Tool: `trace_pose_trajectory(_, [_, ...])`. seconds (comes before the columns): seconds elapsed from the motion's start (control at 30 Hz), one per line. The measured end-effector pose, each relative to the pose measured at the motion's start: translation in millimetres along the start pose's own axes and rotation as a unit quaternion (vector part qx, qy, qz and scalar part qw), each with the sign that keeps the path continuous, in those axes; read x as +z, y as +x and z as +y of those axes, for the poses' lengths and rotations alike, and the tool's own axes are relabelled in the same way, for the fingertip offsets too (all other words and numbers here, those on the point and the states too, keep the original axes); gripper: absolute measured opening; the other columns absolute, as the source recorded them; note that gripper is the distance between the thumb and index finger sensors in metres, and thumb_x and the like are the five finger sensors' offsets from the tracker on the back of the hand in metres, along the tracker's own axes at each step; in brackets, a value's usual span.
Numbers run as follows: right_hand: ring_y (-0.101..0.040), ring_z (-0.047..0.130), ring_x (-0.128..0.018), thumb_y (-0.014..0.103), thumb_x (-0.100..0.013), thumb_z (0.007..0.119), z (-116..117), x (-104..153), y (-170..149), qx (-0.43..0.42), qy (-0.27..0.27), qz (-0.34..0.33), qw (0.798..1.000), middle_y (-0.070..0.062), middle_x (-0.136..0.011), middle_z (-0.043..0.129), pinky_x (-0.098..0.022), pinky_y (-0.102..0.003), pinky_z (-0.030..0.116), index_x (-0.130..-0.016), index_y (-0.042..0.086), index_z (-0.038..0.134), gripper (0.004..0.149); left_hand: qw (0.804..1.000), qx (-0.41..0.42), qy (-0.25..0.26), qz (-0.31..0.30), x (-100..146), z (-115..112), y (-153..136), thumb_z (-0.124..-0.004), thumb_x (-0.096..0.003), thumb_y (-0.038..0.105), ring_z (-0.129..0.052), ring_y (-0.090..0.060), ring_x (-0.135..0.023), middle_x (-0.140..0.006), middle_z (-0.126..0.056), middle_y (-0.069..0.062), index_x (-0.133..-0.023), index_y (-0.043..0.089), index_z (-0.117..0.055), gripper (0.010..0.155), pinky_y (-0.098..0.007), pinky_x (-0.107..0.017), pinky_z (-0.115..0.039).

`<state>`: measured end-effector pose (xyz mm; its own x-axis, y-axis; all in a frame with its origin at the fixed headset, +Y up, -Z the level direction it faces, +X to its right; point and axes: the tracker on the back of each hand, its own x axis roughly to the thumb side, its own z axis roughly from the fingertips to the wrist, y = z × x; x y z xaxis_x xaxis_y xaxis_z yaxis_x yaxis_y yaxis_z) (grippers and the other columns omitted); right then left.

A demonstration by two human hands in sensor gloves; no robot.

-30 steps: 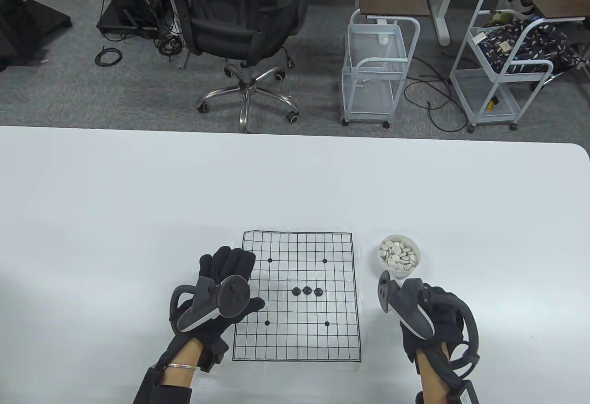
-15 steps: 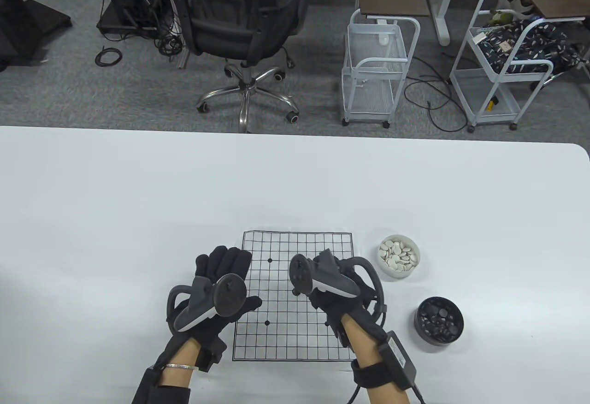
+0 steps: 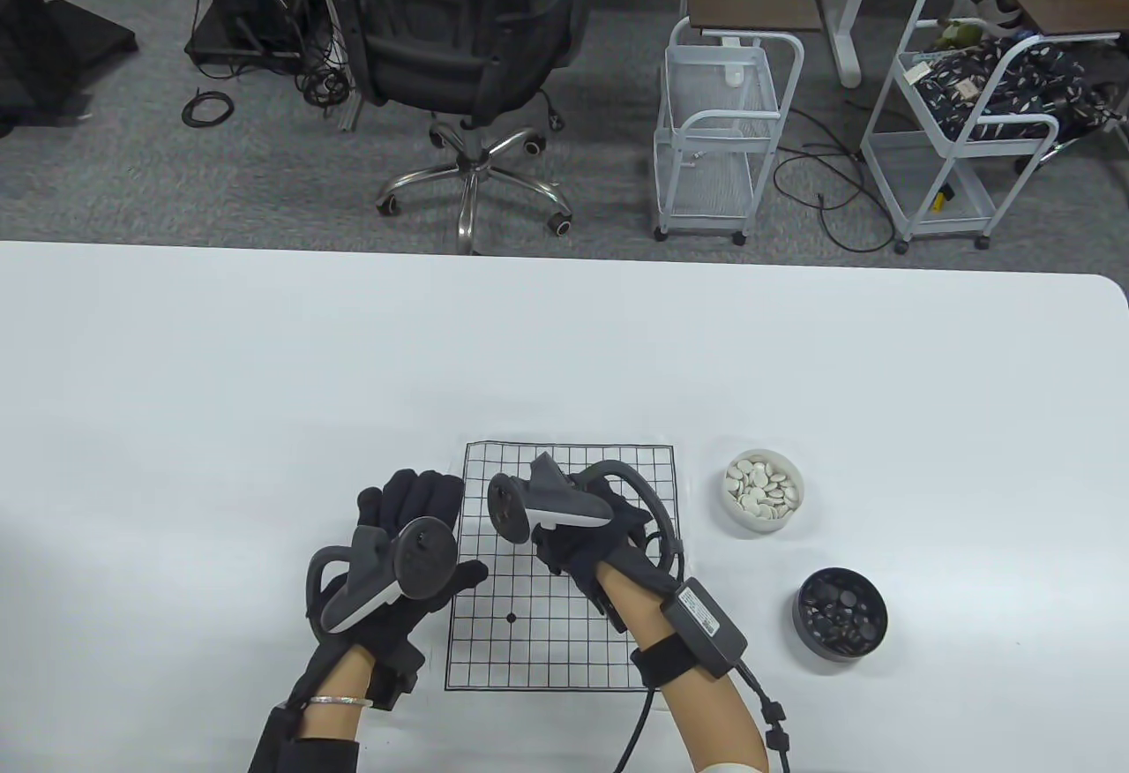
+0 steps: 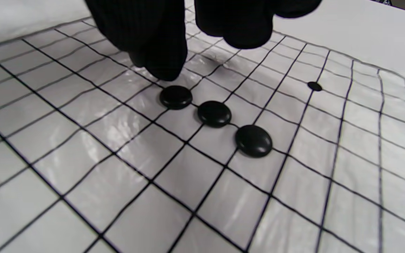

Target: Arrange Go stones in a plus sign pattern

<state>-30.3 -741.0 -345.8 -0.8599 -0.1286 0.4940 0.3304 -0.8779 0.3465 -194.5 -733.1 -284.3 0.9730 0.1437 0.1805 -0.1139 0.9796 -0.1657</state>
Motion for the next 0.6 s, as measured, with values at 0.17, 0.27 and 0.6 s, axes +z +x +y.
trace_pose_trajectory(0.17, [-0.036, 0.069, -0.098, 0.032, -0.048, 0.077, -0.5, -4.3, 4.0, 0.018, 0.008, -0.007, 1.0, -0.015, -0.112, 0.056, -0.071, -0.058, 0.053, -0.083, 0.016, 0.086, 0.04, 1.0, 0.003, -0.003, 0.01, 0.0, -0.8, -3.8, -0.06, -0.0433, 0.067, -0.029, -0.043, -0.117, -0.126, -0.028, -0.01, -0.114, 0.025, -0.02, 0.091, -0.064, -0.082, -0.023])
trace_pose_trajectory(0.27, [-0.036, 0.069, -0.098, 0.032, -0.048, 0.077, -1.4, -5.4, 6.1, 0.028, 0.015, -0.009, 0.999, -0.015, -0.112, 0.056, -0.071, -0.058, 0.053, -0.083, 0.017, 0.086, 0.039, 1.0, 0.003, -0.004, 0.014, 0.1, -1.0, -4.7, -0.06, -0.0434, 0.067, -0.029, -0.043, -0.117, -0.126, -0.028, -0.01, -0.114, 0.025, -0.02, 0.091, -0.064, -0.082, -0.023])
trace_pose_trajectory(0.6, [-0.036, 0.069, -0.098, 0.033, -0.048, 0.078, -1.5, -6.4, 14.0, 0.079, 0.019, 0.007, 0.997, -0.014, -0.112, 0.056, -0.071, -0.058, 0.054, -0.082, 0.017, 0.086, 0.039, 1.0, 0.001, -0.009, 0.02, 1.2, 0.1, -4.6, -0.06, -0.0433, 0.067, -0.029, -0.043, -0.117, -0.126, -0.028, -0.01, -0.114, 0.025, -0.02, 0.091, -0.064, -0.082, -0.023])
